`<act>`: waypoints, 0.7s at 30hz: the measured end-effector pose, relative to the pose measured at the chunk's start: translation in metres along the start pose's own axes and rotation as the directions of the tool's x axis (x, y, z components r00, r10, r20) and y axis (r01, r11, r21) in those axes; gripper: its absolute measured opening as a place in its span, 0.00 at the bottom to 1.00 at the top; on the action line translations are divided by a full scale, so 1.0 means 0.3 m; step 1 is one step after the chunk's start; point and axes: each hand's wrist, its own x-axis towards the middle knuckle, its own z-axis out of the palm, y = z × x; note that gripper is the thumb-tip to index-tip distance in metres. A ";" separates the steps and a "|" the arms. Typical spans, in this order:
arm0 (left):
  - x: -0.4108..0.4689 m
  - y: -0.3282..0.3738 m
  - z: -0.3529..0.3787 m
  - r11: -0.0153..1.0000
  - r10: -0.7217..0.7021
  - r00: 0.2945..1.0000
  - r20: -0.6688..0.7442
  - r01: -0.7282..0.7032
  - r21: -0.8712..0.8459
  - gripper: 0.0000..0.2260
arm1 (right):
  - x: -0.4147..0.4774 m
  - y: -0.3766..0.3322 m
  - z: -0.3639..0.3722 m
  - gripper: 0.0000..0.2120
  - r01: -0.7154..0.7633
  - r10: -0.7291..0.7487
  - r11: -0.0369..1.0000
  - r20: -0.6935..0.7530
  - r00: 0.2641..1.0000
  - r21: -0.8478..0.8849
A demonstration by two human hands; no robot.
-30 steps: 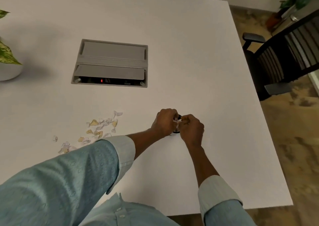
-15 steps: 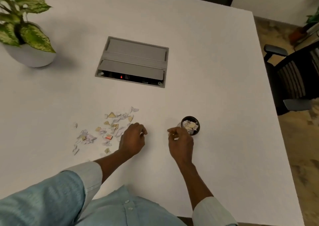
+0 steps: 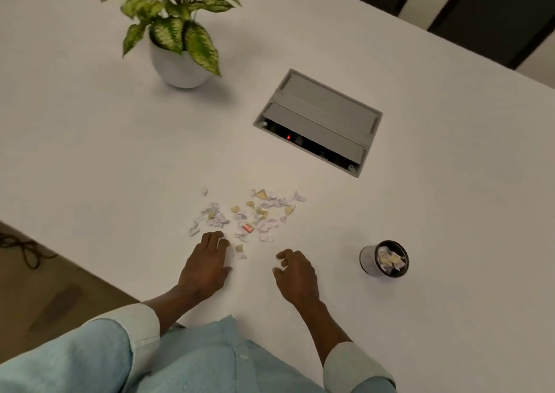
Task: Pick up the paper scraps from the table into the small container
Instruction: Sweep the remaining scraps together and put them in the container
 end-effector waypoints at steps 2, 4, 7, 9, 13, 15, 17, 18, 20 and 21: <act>0.000 -0.011 0.008 0.998 -0.069 0.997 0.016 0.069 0.002 0.37 | 0.033 -0.031 0.011 0.21 0.018 -0.017 1.000 0.036 0.999 -0.024; -0.002 -0.013 0.019 0.990 -0.139 0.990 0.034 0.139 -0.006 0.42 | 0.070 -0.065 0.017 0.27 0.041 -0.038 0.998 0.054 0.998 -0.048; -0.003 -0.005 0.041 0.978 -0.202 0.977 0.062 0.204 -0.042 0.46 | 0.130 -0.109 0.019 0.35 0.033 -0.030 0.998 0.060 0.998 -0.055; 0.002 0.007 0.057 0.969 -0.224 0.972 0.067 0.230 -0.094 0.48 | 0.166 -0.131 0.020 0.39 0.027 -0.024 0.998 0.052 0.998 -0.054; 0.035 0.032 0.075 0.958 -0.222 0.972 0.071 0.231 -0.171 0.50 | 0.221 -0.151 0.022 0.41 0.038 -0.035 0.998 0.047 0.998 -0.053; 0.065 0.042 0.076 0.962 -0.196 0.978 0.073 0.206 -0.181 0.50 | 0.243 -0.154 0.019 0.41 0.047 -0.044 0.997 0.048 0.998 -0.067; 0.098 0.047 0.070 0.970 -0.160 0.985 0.058 0.168 -0.178 0.50 | 0.264 -0.152 0.013 0.40 0.067 -0.062 0.992 0.059 0.996 -0.103; 0.116 0.048 0.068 0.976 -0.133 0.990 0.053 0.140 -0.168 0.50 | 0.274 -0.149 0.010 0.40 0.093 -0.084 0.987 0.073 0.994 -0.131; 0.151 0.050 0.066 0.988 -0.059 0.996 0.063 0.068 -0.142 0.49 | 0.290 -0.145 0.005 0.40 0.161 -0.142 0.965 0.105 0.984 -0.205; 0.168 0.052 0.065 0.990 -0.022 0.997 0.072 0.032 -0.136 0.49 | 0.299 -0.145 0.004 0.40 0.189 -0.164 0.951 0.119 0.979 -0.243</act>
